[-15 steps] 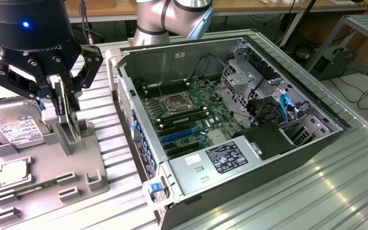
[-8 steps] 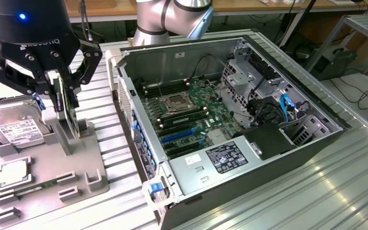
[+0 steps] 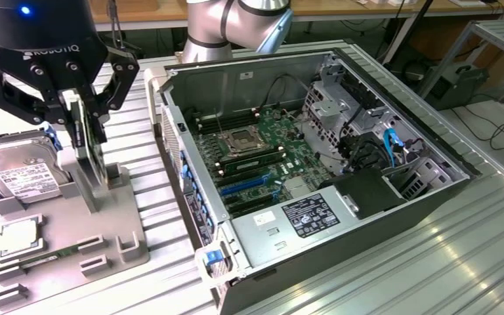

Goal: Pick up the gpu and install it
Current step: 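Pick up the gpu and move the gpu toward the slot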

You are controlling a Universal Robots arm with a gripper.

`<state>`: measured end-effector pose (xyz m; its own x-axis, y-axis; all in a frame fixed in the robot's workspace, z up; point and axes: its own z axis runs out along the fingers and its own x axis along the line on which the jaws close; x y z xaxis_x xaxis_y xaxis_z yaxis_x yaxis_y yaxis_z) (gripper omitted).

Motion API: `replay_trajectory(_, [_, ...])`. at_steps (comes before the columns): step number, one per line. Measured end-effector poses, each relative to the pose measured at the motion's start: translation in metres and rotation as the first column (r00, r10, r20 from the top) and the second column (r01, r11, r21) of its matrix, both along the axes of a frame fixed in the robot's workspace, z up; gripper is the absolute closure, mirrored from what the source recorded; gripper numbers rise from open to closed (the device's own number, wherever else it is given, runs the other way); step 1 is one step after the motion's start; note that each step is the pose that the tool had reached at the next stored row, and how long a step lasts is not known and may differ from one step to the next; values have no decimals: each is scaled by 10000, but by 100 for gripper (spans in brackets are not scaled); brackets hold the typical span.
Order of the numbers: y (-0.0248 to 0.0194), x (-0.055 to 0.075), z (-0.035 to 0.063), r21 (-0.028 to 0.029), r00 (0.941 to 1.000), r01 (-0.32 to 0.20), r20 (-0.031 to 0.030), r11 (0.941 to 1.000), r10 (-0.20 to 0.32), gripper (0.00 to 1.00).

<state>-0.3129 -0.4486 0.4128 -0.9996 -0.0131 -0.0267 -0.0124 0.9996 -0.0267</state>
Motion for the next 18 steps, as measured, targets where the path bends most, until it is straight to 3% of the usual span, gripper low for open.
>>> replay_trajectory(12, [0,0,201,0,10000,0,-1,10000,0,72])
replay_trajectory(13, [-1,0,230,106,10000,-2,-6,9999,2,72])
replay_trajectory(14, [0,0,259,248,10000,1,-18,9997,-1,72])
replay_trajectory(18, [0,1,302,262,10000,0,-18,9997,0,72])
